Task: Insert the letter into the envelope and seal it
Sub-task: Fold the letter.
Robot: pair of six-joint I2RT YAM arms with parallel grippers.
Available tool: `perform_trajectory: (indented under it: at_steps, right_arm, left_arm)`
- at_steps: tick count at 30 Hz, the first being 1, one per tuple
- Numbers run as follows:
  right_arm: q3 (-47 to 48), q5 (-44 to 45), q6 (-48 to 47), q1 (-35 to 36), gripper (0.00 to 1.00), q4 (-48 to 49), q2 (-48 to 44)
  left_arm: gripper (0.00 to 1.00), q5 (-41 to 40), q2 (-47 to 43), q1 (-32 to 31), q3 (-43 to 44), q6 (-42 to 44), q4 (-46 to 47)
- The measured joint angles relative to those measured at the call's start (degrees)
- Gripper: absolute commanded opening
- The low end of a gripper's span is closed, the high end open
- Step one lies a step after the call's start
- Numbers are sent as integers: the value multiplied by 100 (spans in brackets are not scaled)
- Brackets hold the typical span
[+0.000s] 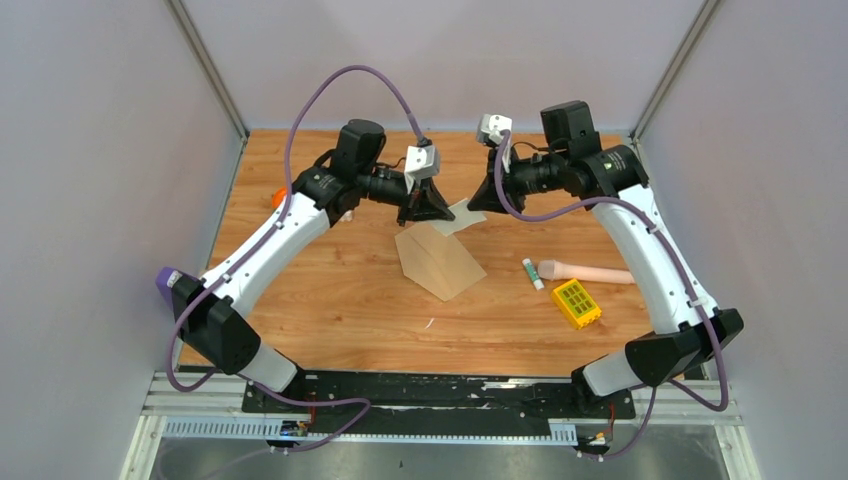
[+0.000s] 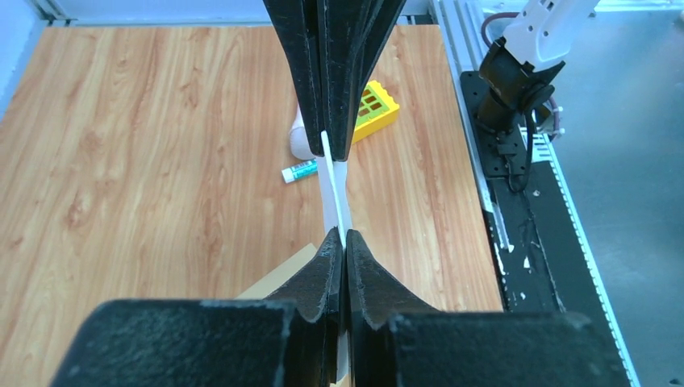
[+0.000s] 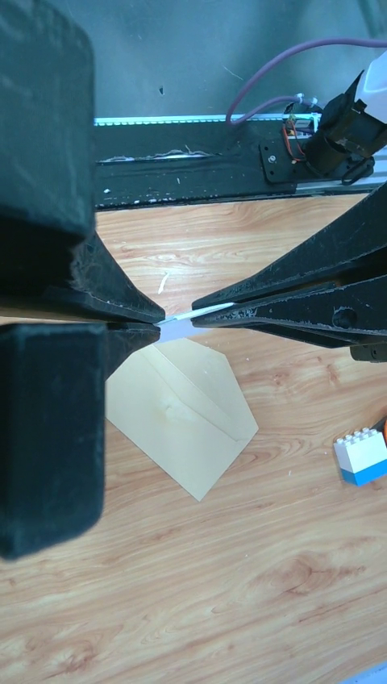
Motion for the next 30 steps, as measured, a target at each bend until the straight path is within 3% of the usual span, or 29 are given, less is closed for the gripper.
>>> perform_trajectory:
  at_steps: [18,19,21,24,25,30]
  right_arm:
    - [0,-299,-94,-286,1,-66,-208]
    - [-2,-334,-111,-291,15,-70,-219]
    - [-28,-415,-162,-310,56,-94,-247]
    - [-120,-433,-238,-463,93,-96,-378]
    - [-166,-442,-293,-505,99,-94,-444]
    - [-343,-442,-391,-400,100,-81,-581]
  left_arm:
    - [0,-114,-2,-142,94,470,210]
    - [0,-98,-2,-146,101,476,212]
    - [0,-70,-4,-153,103,490,192]
    - [0,-140,-9,-66,85,492,-195]
    - [0,-153,-9,-33,79,492,-304]
    - [0,-195,-9,24,79,485,-476]
